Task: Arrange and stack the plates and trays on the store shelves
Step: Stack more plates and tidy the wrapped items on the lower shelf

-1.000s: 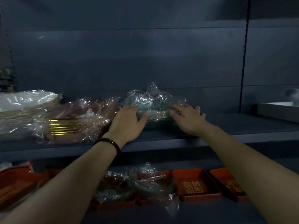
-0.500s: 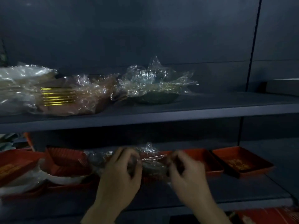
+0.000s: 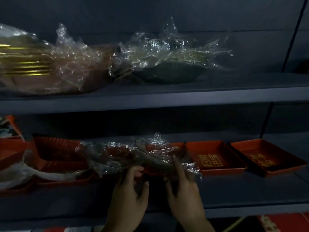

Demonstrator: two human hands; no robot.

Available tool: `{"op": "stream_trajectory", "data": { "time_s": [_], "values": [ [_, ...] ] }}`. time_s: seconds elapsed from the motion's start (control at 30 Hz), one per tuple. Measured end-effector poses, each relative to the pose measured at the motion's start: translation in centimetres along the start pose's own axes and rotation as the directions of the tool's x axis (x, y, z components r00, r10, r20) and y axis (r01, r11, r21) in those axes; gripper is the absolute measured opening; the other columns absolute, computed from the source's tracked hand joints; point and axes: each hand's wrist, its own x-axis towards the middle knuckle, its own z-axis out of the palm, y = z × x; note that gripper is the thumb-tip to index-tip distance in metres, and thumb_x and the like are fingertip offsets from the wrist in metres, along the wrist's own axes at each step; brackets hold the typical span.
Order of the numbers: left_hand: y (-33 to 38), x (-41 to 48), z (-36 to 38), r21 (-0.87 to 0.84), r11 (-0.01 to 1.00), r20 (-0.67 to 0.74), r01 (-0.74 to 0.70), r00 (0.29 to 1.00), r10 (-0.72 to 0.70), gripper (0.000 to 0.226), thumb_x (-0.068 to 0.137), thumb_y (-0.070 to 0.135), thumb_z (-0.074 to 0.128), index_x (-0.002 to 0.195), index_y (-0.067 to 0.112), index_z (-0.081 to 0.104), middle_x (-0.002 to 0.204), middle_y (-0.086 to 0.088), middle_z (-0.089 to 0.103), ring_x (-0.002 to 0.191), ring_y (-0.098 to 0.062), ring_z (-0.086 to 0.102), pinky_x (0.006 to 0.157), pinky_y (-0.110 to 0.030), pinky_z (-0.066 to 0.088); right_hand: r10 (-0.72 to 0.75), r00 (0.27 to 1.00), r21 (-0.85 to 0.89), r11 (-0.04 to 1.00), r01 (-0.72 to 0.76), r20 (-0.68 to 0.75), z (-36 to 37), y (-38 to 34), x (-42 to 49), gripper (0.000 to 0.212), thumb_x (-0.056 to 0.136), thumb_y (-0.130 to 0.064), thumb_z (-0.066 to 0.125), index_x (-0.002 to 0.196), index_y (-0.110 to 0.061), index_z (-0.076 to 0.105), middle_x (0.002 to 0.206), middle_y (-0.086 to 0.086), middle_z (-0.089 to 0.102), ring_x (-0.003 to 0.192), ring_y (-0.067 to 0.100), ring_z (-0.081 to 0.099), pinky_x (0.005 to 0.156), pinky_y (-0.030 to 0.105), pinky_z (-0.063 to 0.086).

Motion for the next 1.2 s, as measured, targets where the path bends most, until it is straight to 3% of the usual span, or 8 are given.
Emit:
{"op": "stream_trajectory", "data": {
  "time_s": [0.13, 0.37, 0.57, 0.7, 0.83, 0.9, 1.07, 1.2],
  "values": [
    [-0.1, 0.3, 0.6, -0.021, 1.000, 0.023, 0.009, 1.000, -0.008, 0.053, 0.092, 0.029, 0.077, 0.117, 0.065, 0.047, 0.116, 0.030, 0.059, 0.101, 0.002, 0.065, 0.076, -0.019, 0.051, 0.023, 0.999, -0.040, 0.999, -0.024, -0.024, 0.4, 0.4, 1.1, 0.072, 0.103, -0.046, 0.058, 0.159, -0.057, 0.015, 0.153, -0.003, 0.048, 0.127, 0.013, 0.059, 0.093, 0.032, 0.058],
    [-0.2, 0.6, 0.8, -0.040, 0.998, 0.038, 0.049, 0.998, -0.047, 0.050, 0.093, 0.029, 0.078, 0.115, 0.061, 0.047, 0.118, 0.028, 0.061, 0.102, 0.003, 0.065, 0.072, -0.014, 0.048, 0.015, 0.994, 0.069, 0.998, -0.007, -0.111, 1.4, 1.1, 1.9, 0.040, 0.097, -0.047, 0.068, 0.134, -0.048, 0.053, 0.136, -0.006, 0.061, 0.126, 0.013, 0.059, 0.100, 0.034, 0.058],
    [-0.6, 0.2, -0.2, -0.051, 0.997, 0.029, 0.061, 0.998, -0.060, 0.047, 0.092, 0.020, 0.079, 0.113, 0.054, 0.053, 0.110, 0.023, 0.066, 0.107, 0.007, 0.063, 0.075, -0.013, 0.052, 0.014, 0.987, 0.118, 0.993, 0.005, -0.161, -0.7, 0.9, 1.9, 0.031, 0.095, -0.048, 0.071, 0.124, -0.044, 0.061, 0.127, -0.014, 0.065, 0.119, 0.003, 0.060, 0.090, 0.005, 0.045],
    [-0.6, -0.1, -1.5, -0.100, 0.991, -0.011, 0.085, 0.996, -0.086, 0.052, 0.092, 0.017, 0.079, 0.117, 0.052, 0.051, 0.113, 0.021, 0.065, 0.106, 0.010, 0.062, 0.075, -0.012, 0.052, -0.039, 0.985, 0.153, 0.986, 0.065, -0.166, -2.2, 0.4, 0.2, 0.034, 0.095, -0.054, 0.068, 0.127, -0.047, 0.061, 0.130, -0.017, 0.062, 0.120, 0.005, 0.062, 0.093, 0.030, 0.060],
    [-0.1, -0.9, -2.8, -0.253, 0.960, -0.060, 0.120, 0.988, -0.140, 0.053, 0.091, 0.019, 0.081, 0.134, 0.034, 0.053, 0.119, 0.010, 0.068, 0.106, 0.010, 0.066, 0.080, -0.005, 0.052, -0.106, 0.970, 0.147, 0.979, 0.140, -0.218, -4.1, -0.3, -1.9, 0.029, 0.093, -0.048, 0.071, 0.121, -0.043, 0.065, 0.122, -0.021, 0.063, 0.113, 0.001, 0.064, 0.090, 0.032, 0.061],
    [0.4, -1.6, -3.5, -0.323, 0.938, -0.061, 0.125, 0.986, -0.152, 0.069, 0.089, 0.021, 0.082, 0.147, 0.032, 0.047, 0.124, 0.010, 0.068, 0.111, 0.005, 0.067, 0.083, -0.006, 0.053, -0.133, 0.966, 0.131, 0.978, 0.164, -0.220, -4.8, -0.6, -3.0, 0.029, 0.093, -0.045, 0.073, 0.121, -0.040, 0.066, 0.120, -0.017, 0.066, 0.112, 0.003, 0.066, 0.089, 0.034, 0.061],
    [1.7, -2.7, -6.0, -0.319, 0.943, -0.024, 0.098, 0.993, -0.112, 0.090, 0.084, 0.034, 0.087, 0.147, 0.068, 0.033, 0.137, 0.021, 0.060, 0.127, -0.005, 0.060, 0.102, -0.035, 0.054, -0.157, 0.952, 0.127, 0.972, 0.195, -0.264, -7.0, -2.2, -5.4, 0.027, 0.090, -0.039, 0.077, 0.115, -0.038, 0.068, 0.110, -0.018, 0.070, 0.104, 0.006, 0.069, 0.086, 0.037, 0.061],
    [3.7, -3.2, -9.0, -0.333, 0.943, -0.059, -0.002, 0.998, -0.019, 0.082, 0.083, 0.034, 0.088, 0.146, 0.063, 0.043, 0.140, 0.016, 0.063, 0.127, -0.007, 0.063, 0.106, -0.046, 0.056, -0.176, 0.946, 0.141, 0.965, 0.220, -0.272, -9.7, -4.9, -6.7, 0.028, 0.084, -0.038, 0.081, 0.108, -0.038, 0.066, 0.102, -0.018, 0.072, 0.099, 0.005, 0.069, 0.086, 0.039, 0.060]
  ]
}}
